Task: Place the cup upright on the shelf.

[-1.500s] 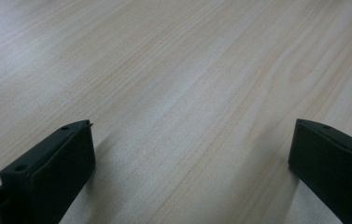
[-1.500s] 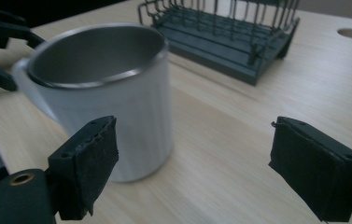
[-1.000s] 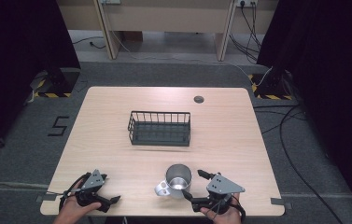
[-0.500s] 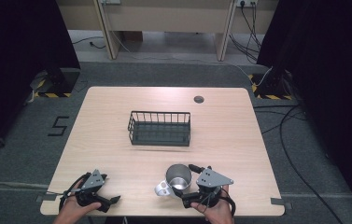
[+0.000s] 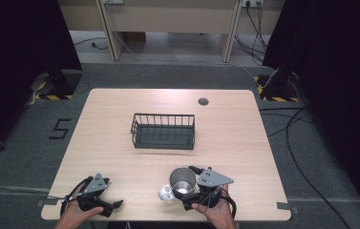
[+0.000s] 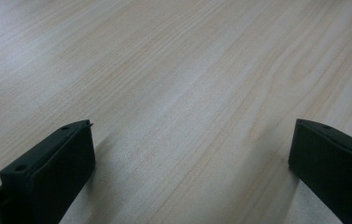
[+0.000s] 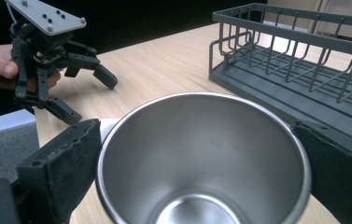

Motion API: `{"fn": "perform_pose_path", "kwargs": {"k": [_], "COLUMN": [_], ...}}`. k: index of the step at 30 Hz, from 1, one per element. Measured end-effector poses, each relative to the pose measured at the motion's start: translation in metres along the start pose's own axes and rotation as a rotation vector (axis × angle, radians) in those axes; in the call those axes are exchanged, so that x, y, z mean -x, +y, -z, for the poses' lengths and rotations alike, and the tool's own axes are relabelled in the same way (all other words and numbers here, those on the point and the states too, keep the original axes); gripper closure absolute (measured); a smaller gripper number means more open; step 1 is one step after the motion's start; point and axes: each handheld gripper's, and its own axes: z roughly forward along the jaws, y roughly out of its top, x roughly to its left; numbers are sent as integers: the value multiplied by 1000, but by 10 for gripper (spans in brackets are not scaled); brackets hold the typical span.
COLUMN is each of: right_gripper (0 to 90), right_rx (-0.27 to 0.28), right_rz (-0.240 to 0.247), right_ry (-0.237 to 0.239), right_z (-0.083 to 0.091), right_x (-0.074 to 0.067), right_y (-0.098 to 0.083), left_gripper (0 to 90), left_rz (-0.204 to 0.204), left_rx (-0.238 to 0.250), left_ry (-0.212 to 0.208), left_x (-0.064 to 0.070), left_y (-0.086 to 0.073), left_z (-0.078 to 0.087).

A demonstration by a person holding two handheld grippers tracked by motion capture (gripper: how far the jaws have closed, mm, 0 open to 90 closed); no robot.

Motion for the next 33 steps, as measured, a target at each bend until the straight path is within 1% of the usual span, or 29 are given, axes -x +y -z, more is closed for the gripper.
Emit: {"fn": "perform_pose_path", "kwargs": {"k": [4, 10, 13, 17, 22, 23, 24, 25, 33], "right_gripper": [39, 50, 51, 51, 51, 51, 51, 51, 52], "right_rx": [-11, -2, 3, 4, 4, 4, 10, 10, 48], "right_rz": [8, 4, 0, -8, -12, -12, -18, -18, -57], "right_ry": [-3, 5, 0, -18, -49, -49, -60, -60, -166], "right_z": [-5, -9, -11, -13, -16, -16, -17, -17, -22], "right_x": [-1, -1, -1, -3, -7, -7, -8, -8, -21], "right_y": [0, 0, 0, 0, 1, 1, 1, 1, -2], "left_gripper": [0, 0, 0, 0, 0, 0, 0, 0, 0], "left_rz": [0, 0, 0, 0, 0, 0, 0, 0, 0], "left_rx": [0, 0, 0, 0, 0, 0, 0, 0, 0], "left_ry": [1, 1, 0, 1, 1, 1, 0, 0, 0], "left_x": [0, 0, 0, 0, 0, 0, 0, 0, 0], "left_y": [0, 0, 0, 0, 0, 0, 0, 0, 0], "left_z": [0, 0, 0, 0, 0, 0, 0, 0, 0]}}
